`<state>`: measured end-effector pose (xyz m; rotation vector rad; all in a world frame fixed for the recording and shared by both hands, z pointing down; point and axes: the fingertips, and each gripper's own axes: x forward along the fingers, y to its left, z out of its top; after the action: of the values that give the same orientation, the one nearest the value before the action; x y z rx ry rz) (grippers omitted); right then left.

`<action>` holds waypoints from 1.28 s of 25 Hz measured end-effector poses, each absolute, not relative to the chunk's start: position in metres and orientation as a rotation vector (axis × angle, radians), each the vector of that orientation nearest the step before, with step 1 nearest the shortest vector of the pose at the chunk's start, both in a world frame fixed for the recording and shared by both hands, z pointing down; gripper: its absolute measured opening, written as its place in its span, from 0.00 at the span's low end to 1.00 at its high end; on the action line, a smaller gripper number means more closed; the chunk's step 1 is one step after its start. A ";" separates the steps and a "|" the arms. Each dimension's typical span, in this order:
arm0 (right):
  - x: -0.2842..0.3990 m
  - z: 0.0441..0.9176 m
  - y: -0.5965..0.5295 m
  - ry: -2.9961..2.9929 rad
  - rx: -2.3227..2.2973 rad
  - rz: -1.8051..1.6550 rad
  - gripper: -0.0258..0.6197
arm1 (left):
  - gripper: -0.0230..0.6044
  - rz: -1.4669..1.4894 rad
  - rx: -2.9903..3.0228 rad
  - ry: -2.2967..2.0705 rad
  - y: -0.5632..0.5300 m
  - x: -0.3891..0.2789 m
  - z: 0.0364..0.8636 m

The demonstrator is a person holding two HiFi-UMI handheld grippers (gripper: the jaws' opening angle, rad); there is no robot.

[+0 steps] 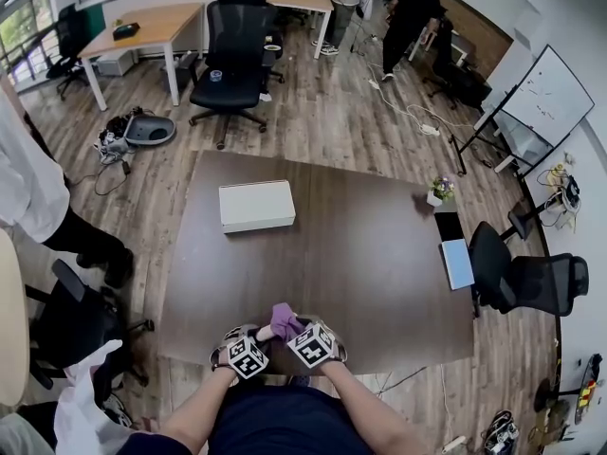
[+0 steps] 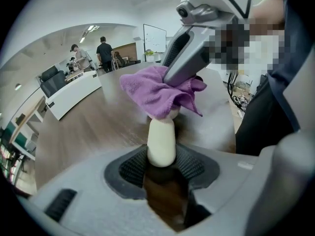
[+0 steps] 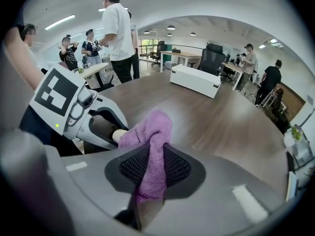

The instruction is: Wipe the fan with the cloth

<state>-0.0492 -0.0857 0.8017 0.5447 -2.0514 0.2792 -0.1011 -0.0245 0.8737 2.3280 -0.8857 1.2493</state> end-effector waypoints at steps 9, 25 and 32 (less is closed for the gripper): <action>-0.023 0.800 -0.106 -2.040 0.678 0.400 0.18 | 0.32 1.251 2.320 -0.874 -0.023 -0.102 0.872; -0.067 0.793 -0.076 -2.107 0.521 0.299 0.18 | 0.33 1.235 2.274 -0.848 -0.024 -0.102 0.874; -0.075 0.797 -0.058 -2.133 0.424 0.278 0.18 | 0.33 1.227 2.266 -0.844 -0.025 -0.101 0.876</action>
<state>-0.0753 -0.0578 0.7973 0.4239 -2.1326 0.2776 -0.1010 -0.0249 0.8760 2.2663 -0.8443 1.2271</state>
